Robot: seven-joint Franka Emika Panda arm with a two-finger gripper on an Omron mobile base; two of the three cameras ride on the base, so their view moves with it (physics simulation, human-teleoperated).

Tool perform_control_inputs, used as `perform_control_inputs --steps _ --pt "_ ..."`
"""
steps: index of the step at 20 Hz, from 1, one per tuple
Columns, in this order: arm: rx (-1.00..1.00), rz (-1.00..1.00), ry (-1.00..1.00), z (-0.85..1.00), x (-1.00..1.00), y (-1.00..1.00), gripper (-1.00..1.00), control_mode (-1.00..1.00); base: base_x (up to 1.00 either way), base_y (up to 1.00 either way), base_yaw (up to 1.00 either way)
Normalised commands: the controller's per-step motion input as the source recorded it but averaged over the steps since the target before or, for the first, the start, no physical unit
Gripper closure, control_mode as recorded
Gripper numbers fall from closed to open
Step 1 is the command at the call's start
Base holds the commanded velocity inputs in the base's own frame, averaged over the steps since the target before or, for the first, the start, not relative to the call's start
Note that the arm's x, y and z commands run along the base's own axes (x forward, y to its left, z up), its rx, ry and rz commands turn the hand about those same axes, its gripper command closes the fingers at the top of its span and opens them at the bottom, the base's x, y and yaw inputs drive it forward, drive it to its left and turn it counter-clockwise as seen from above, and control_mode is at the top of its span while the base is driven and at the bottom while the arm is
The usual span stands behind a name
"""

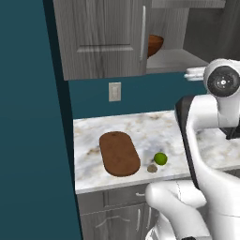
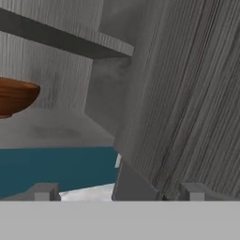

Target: Open the cabinet. Place the bowl and condiment on the counter. Then place the lime and garlic on the cutting board.

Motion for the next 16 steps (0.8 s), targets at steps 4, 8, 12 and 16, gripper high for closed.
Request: perform_control_inputs --steps 4,8,12,16 --pt "0.03 0.01 -0.06 0.02 -0.27 0.67 -1.0 -1.0 0.0 0.0 0.0" --pt "0.03 0.03 -0.04 0.04 -0.2 0.66 -1.0 -1.0 0.0 0.0 0.0" --pt "0.05 0.07 -0.01 0.09 -0.04 0.49 -1.0 -1.0 0.0 0.0 0.0" --pt "0.05 0.13 -0.02 0.05 0.1 0.25 -1.0 -1.0 0.0 0.0 0.0"
